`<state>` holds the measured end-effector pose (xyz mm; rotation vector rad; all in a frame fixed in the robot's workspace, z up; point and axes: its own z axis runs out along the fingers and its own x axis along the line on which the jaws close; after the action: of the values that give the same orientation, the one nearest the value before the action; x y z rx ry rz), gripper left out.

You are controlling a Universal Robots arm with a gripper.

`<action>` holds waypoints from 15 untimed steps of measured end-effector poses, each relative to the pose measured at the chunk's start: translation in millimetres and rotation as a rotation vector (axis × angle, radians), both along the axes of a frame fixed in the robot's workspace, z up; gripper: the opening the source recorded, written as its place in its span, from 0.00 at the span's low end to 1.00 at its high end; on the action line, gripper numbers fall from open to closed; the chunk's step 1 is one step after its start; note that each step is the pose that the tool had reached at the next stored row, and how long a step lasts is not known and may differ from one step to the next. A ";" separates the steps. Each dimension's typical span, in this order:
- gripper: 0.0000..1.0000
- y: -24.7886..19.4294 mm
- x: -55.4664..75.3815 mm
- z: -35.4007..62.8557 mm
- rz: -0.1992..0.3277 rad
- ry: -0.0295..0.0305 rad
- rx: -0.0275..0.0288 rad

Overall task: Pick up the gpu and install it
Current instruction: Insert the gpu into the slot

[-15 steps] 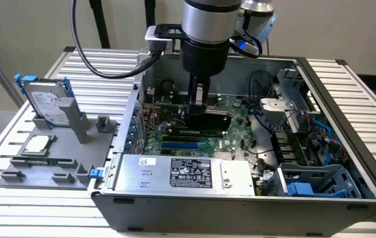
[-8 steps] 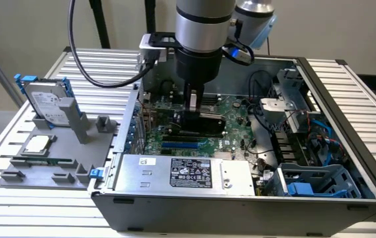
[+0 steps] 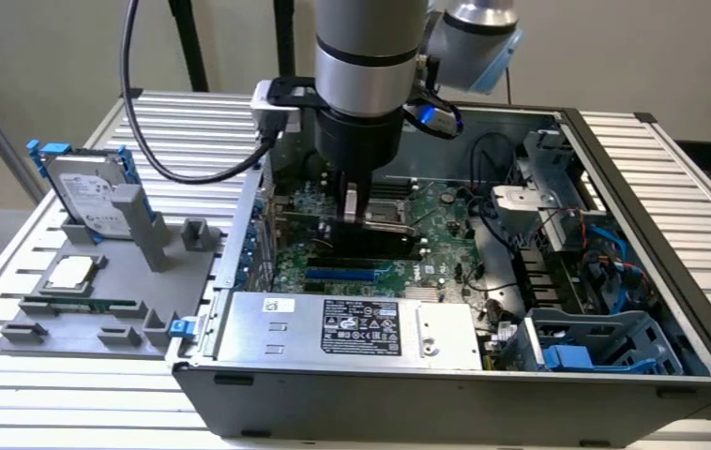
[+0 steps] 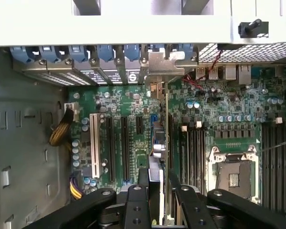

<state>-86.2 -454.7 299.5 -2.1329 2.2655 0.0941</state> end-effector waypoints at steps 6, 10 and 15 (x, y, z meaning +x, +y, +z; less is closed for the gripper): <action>0.00 -2.0 -3.7 -10.6 0.000 -0.0044 0.0101; 0.00 -2.8 -4.8 -17.8 0.000 -0.0052 0.0139; 0.00 -2.8 -5.9 -27.0 0.008 -0.0057 0.0178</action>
<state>-92.1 -457.6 272.6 -2.1310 2.2445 0.1078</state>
